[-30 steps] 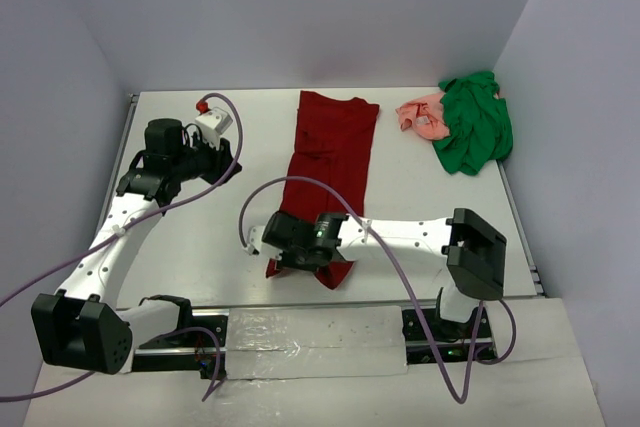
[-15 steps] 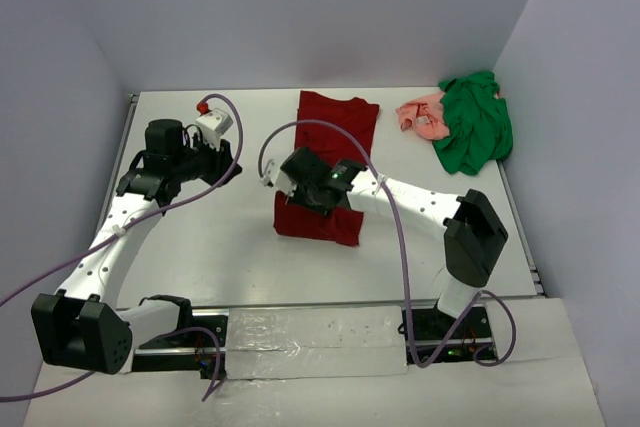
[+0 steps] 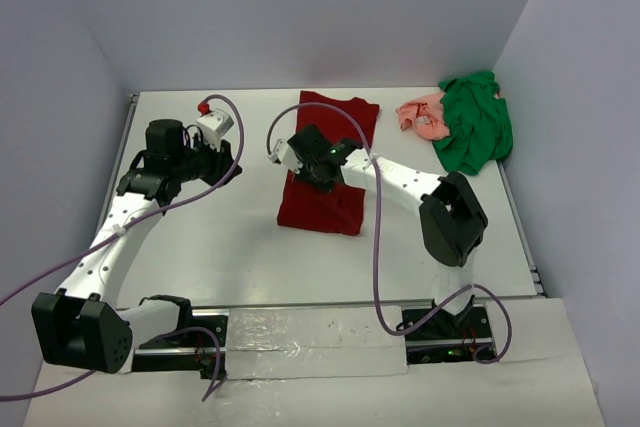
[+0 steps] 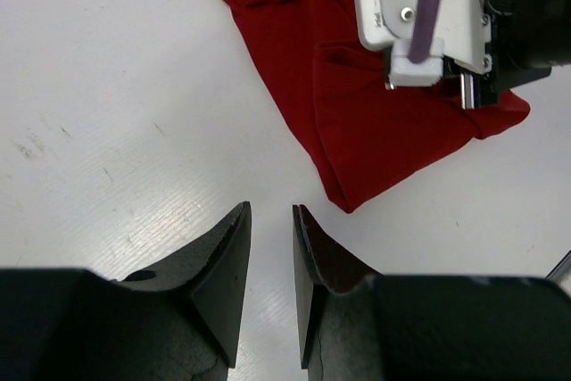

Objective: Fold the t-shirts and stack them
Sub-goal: Fold the folded rectangular tshirt in 1/3 of the way

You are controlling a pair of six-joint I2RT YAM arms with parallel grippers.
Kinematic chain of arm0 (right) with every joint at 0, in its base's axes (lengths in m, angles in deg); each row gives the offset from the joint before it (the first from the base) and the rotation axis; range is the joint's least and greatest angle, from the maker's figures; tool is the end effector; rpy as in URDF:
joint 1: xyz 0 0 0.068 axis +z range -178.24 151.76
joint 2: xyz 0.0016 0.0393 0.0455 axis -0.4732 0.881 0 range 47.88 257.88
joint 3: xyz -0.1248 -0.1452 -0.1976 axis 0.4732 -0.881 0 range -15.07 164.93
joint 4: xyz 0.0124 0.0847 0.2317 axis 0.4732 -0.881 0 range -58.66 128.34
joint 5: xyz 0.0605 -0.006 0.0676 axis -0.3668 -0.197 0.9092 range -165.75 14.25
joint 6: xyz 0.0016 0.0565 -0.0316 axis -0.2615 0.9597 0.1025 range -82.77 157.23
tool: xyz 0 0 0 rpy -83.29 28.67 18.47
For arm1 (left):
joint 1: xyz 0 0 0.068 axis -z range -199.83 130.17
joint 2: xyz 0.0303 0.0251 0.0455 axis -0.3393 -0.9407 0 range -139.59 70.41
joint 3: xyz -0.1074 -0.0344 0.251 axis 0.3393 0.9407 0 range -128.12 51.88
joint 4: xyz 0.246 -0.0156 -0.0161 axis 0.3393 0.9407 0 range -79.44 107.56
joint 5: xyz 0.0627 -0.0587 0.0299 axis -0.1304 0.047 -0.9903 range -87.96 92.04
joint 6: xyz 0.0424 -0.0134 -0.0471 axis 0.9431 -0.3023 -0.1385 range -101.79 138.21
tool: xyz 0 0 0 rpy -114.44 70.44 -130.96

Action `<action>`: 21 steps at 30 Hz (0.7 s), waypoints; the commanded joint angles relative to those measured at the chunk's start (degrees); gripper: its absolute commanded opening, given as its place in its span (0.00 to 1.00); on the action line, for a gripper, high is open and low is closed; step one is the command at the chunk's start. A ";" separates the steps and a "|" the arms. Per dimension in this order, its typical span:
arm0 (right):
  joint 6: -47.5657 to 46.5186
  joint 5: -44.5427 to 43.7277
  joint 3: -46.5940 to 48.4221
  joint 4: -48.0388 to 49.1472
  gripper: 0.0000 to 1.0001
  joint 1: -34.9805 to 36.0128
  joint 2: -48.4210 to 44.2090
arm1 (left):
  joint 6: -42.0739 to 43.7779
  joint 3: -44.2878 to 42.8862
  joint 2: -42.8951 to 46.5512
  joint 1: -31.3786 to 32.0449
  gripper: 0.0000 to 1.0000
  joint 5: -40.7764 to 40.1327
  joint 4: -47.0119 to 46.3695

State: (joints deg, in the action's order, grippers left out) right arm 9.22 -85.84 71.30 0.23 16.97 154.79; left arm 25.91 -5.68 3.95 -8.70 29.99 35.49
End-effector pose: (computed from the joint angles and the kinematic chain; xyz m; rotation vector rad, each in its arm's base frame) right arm 0.2867 0.2760 0.2382 -1.4834 2.1035 -0.1166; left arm 0.2389 -0.0713 0.3155 0.6236 2.0420 -0.5604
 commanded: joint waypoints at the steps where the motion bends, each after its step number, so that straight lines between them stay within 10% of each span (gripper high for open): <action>1: -1.52 -1.60 4.07 2.77 0.00 -2.05 1.27 | 0.47 -1.59 0.01 -0.32 0.34 1.85 -0.06; 21: -0.03 -0.20 15.85 4.62 0.07 -8.12 11.12 | 0.65 -1.24 -0.87 -0.24 0.35 2.64 -0.05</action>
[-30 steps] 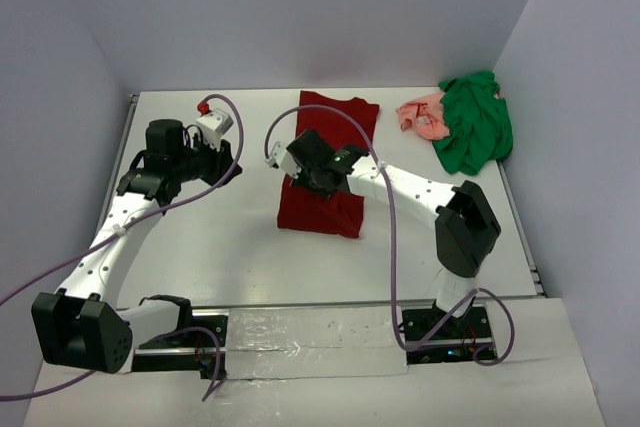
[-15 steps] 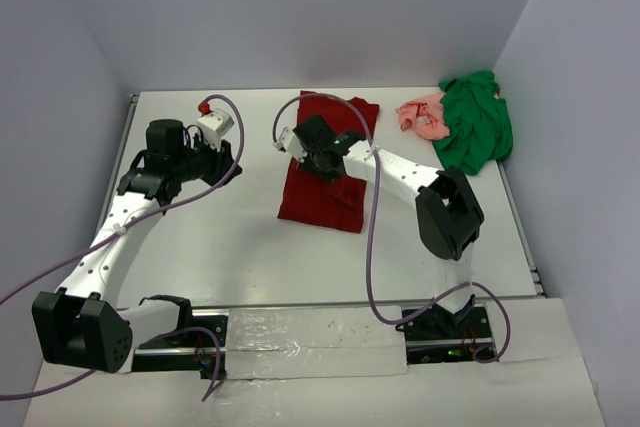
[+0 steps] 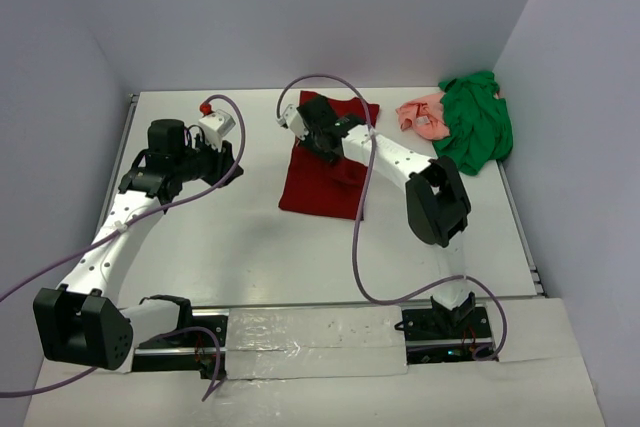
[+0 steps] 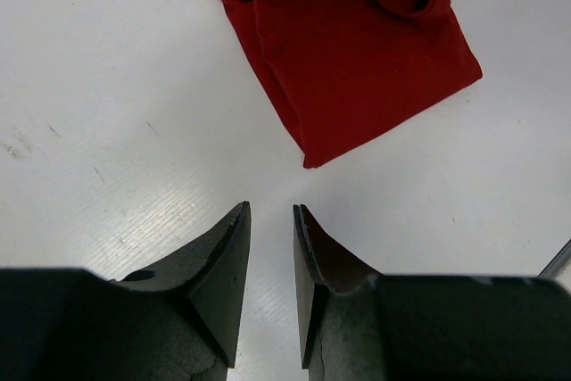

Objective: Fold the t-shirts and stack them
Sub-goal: Fold the folded rectangular tshirt in 1/3 of the way

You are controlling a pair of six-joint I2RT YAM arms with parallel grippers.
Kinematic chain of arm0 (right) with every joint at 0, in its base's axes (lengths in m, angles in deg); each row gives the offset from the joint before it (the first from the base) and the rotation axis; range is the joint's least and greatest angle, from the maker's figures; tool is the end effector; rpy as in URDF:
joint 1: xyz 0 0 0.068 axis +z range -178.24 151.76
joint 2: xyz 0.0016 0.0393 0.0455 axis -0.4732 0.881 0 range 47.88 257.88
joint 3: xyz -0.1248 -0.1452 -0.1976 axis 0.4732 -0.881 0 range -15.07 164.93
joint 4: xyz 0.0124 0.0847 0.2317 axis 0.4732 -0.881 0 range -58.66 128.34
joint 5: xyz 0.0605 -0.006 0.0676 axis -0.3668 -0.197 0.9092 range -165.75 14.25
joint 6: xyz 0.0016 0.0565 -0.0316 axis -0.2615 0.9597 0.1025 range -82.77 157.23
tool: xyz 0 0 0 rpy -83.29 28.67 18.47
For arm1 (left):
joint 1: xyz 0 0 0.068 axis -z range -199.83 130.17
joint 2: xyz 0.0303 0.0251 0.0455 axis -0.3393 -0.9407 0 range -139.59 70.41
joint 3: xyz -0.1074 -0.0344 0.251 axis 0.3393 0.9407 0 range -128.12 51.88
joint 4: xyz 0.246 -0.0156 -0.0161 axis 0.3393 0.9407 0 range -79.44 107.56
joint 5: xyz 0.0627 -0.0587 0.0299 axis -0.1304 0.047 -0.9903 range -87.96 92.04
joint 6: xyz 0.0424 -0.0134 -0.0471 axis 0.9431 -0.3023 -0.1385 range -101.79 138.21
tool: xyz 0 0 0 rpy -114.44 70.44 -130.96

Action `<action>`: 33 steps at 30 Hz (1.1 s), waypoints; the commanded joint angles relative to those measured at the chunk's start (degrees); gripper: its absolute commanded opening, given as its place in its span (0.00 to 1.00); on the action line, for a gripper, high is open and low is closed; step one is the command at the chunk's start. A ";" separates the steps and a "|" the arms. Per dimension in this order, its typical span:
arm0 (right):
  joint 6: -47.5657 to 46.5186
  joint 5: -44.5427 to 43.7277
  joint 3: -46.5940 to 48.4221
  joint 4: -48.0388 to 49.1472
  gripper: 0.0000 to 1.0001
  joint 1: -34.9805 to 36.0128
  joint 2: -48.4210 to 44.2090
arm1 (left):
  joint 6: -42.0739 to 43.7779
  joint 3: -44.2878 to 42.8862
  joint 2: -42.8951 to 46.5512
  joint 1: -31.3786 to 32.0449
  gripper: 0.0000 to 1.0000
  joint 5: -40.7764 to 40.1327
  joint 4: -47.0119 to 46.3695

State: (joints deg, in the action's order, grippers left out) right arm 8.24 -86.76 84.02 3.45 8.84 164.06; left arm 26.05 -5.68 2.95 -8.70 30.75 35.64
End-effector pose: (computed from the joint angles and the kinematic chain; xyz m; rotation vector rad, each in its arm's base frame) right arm 0.3655 0.2639 0.2450 -1.2735 2.1083 -0.1768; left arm 0.2418 -0.0724 0.3114 0.6321 2.0571 -0.5777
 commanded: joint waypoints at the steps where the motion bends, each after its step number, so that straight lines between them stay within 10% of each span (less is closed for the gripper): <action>1: 1.22 0.72 3.56 1.23 0.18 0.01 2.29 | 0.60 -1.24 0.14 -0.24 0.35 1.96 -0.21; 3: 2.01 -0.15 4.18 0.71 0.45 0.10 3.87 | 0.69 -1.15 0.05 -0.24 0.35 2.23 -0.12; 8: 3.50 -2.35 1.29 4.57 0.64 0.27 3.79 | 0.95 -0.71 0.05 -0.24 0.36 2.75 -0.12; 21: 4.38 -7.19 -8.73 8.53 0.65 2.56 -4.29 | 1.22 0.34 1.10 -0.24 0.37 2.49 -0.29; 27: 4.65 -9.64 -17.16 16.42 0.50 7.20 -14.39 | 1.13 0.96 0.23 -0.24 0.37 2.84 -1.09; 30: 4.12 -13.16 -19.19 18.98 0.03 11.07 -17.82 | 1.13 0.78 -0.39 -0.24 0.37 3.02 -1.17; 33: 5.86 -11.42 -17.71 14.97 0.00 12.40 -16.70 | 1.13 0.78 0.05 -0.24 0.37 3.11 -1.17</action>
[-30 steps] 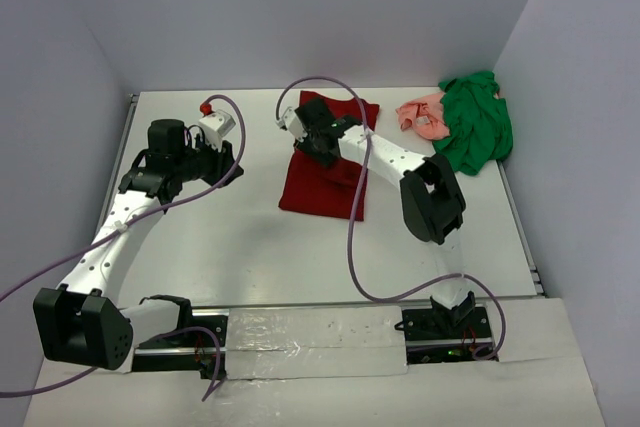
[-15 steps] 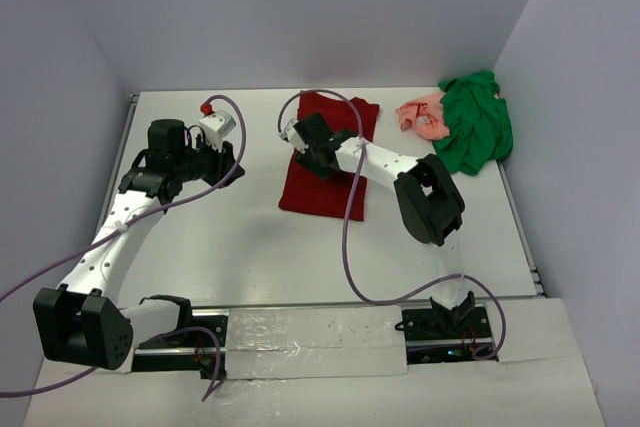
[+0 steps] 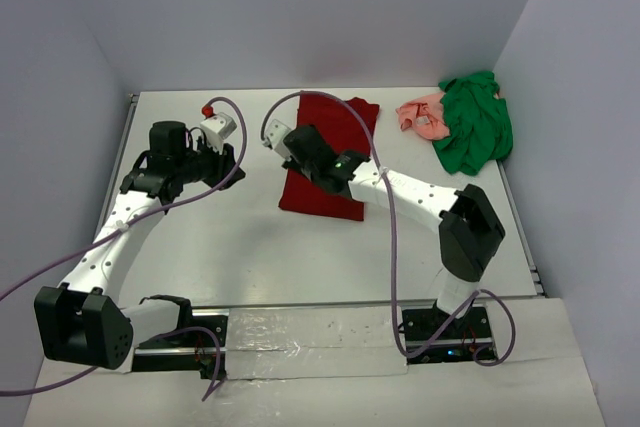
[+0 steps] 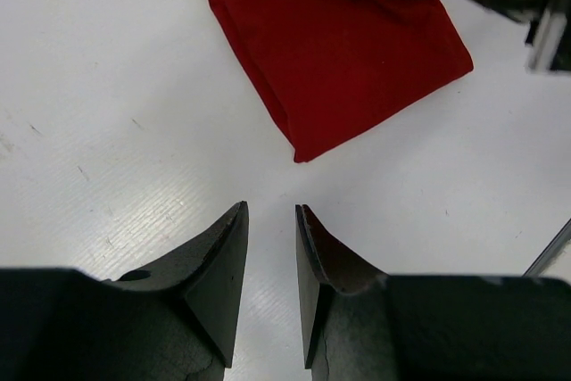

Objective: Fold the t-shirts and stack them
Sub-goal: Fold the folded rectangular tshirt in 1/3 of the way

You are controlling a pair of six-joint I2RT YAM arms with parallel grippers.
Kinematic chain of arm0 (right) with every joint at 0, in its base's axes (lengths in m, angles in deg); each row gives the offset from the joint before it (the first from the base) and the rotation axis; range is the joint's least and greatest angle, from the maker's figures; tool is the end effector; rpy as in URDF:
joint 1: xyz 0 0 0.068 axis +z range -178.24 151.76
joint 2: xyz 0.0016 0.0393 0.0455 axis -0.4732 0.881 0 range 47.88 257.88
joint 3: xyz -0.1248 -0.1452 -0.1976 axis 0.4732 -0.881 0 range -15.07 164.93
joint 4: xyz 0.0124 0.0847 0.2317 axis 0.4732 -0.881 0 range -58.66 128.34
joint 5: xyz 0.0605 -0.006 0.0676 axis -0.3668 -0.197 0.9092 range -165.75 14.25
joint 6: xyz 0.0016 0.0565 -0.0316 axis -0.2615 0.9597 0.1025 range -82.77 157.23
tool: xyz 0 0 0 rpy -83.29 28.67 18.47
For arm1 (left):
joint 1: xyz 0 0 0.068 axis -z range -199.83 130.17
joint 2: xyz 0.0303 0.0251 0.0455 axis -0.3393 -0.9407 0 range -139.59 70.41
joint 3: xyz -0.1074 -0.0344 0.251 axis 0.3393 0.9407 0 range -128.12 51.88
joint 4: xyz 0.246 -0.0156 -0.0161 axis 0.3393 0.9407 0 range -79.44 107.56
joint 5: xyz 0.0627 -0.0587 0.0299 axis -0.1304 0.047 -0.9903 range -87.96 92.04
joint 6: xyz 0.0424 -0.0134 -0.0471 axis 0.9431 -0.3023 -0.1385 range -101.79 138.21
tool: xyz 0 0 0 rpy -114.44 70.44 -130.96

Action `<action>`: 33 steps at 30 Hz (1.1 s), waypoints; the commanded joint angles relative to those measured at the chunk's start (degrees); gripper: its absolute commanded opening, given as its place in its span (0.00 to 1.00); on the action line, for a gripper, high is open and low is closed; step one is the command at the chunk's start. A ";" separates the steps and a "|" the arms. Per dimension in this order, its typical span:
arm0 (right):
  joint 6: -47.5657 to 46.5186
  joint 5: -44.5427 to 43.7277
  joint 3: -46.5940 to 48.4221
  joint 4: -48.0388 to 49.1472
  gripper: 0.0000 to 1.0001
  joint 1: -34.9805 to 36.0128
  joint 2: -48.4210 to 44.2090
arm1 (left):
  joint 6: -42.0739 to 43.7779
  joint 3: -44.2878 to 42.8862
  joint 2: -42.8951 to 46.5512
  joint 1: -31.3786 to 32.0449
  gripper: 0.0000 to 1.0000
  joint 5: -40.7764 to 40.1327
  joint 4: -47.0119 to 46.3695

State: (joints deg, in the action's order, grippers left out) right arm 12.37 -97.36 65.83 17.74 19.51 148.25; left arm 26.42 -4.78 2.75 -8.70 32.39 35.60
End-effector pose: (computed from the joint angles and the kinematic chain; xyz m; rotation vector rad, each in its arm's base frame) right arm 0.2808 0.2812 0.2776 -1.1512 1.8987 -0.2094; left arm 0.2409 -0.0735 0.3058 0.6522 2.0640 -0.6093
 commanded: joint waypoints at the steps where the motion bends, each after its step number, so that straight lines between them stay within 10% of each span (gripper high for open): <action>1: 2.18 0.32 0.66 -0.22 0.00 1.65 -0.54 | 0.76 -0.11 0.33 -0.24 0.37 1.38 -1.04; 33: -0.02 -7.67 1.00 2.25 0.00 -8.54 18.89 | 1.37 0.68 1.21 -0.33 0.37 1.21 -0.60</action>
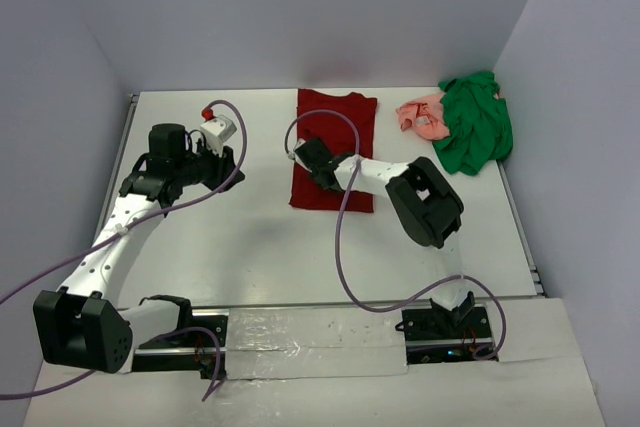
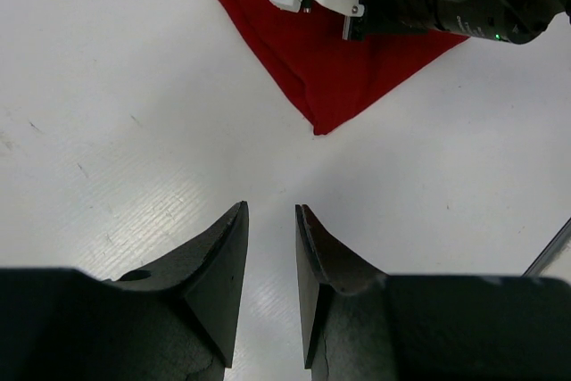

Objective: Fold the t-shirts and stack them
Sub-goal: Fold the folded rectangular tshirt in 1/3 of the way

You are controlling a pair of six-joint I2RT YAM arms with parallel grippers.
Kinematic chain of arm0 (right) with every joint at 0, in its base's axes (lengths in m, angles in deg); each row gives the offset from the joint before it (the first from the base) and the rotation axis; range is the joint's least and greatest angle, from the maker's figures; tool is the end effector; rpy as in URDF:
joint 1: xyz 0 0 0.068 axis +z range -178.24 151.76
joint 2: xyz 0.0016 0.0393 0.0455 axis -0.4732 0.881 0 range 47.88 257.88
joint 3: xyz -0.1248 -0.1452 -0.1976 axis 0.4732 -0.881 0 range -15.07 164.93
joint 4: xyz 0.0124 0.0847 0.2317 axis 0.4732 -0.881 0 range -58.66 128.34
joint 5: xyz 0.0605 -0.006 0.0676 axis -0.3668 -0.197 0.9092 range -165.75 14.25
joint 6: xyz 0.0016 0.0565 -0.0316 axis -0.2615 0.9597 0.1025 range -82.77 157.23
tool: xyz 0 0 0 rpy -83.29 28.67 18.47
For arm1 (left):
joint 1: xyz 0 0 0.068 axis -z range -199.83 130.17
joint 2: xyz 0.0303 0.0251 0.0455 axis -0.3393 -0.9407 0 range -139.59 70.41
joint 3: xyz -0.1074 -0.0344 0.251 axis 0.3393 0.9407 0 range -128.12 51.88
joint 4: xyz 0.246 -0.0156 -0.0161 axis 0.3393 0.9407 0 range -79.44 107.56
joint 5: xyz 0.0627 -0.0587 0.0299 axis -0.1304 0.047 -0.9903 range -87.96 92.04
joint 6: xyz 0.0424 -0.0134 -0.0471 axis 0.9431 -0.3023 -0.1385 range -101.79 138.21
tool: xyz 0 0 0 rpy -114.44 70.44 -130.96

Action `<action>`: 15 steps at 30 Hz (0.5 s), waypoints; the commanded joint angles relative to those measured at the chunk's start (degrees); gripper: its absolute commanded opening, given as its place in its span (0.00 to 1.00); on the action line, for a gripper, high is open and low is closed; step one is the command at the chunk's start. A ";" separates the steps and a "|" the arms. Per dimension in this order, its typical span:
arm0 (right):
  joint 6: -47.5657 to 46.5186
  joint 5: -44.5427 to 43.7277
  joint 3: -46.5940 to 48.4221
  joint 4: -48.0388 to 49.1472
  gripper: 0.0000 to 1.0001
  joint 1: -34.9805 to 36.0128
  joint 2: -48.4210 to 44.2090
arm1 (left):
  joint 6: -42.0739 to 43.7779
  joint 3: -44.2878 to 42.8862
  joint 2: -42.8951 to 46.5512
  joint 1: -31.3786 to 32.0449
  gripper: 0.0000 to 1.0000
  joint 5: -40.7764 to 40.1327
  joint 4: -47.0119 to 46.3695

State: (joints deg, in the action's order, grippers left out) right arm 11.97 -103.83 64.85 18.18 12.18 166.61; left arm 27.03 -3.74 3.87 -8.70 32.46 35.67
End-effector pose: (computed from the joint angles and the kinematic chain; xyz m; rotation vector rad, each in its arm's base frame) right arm 0.3396 0.2577 0.1483 -1.2082 2.1913 -0.5274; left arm 0.2362 -0.0727 0.3042 0.6634 2.0587 -0.6045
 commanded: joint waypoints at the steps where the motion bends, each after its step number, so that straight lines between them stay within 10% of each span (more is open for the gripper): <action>1: 0.82 1.24 2.60 0.84 0.00 -1.49 0.44 | 0.76 -0.37 0.19 -0.33 0.36 1.23 -0.76; 10: 5.13 13.13 0.95 -8.31 0.00 0.44 -5.17 | 0.94 -0.55 0.45 -0.33 0.36 1.49 -0.67; 15: 2.59 15.16 -9.66 -0.60 0.46 4.30 -15.98 | 0.94 -0.20 0.62 -0.33 0.37 1.41 -0.93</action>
State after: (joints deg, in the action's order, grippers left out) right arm 15.32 -91.59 60.48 13.74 13.36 158.94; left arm 27.47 -3.74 3.87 -8.70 32.57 35.67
